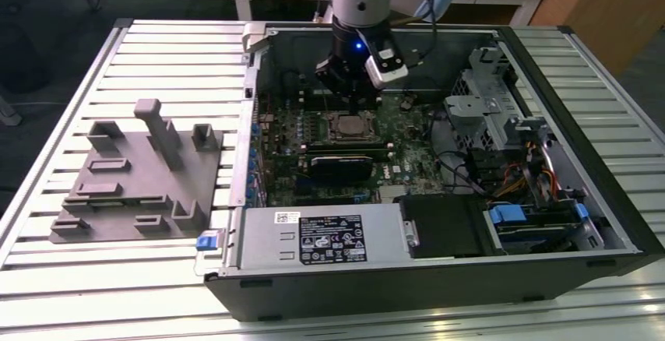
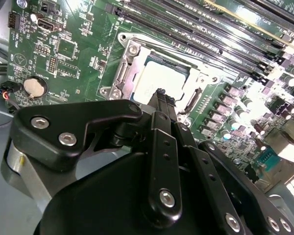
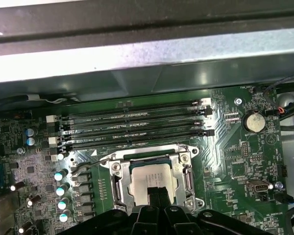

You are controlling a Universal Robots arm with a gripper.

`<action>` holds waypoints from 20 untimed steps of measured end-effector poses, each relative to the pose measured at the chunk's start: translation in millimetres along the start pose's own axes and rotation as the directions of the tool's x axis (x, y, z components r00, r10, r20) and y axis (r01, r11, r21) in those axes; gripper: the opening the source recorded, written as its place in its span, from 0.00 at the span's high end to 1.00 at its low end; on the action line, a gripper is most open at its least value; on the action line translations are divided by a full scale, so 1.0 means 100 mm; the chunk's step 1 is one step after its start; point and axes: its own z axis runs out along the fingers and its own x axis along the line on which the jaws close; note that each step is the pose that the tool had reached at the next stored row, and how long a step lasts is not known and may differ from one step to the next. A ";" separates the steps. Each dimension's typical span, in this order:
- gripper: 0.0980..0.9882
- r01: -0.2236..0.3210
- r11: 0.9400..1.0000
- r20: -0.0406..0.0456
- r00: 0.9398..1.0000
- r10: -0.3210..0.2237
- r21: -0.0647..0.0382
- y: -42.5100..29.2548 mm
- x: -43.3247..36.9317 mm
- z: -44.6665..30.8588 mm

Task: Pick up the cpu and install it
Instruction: 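Install the first cpu locking lever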

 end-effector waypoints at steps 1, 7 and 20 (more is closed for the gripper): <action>0.99 0.000 1.000 0.000 1.000 0.000 0.000 0.000 0.004 0.000; 0.99 0.000 1.000 0.000 1.000 0.000 0.000 -0.006 0.041 -0.002; 0.99 0.000 1.000 0.000 1.000 0.000 0.000 -0.019 0.145 -0.007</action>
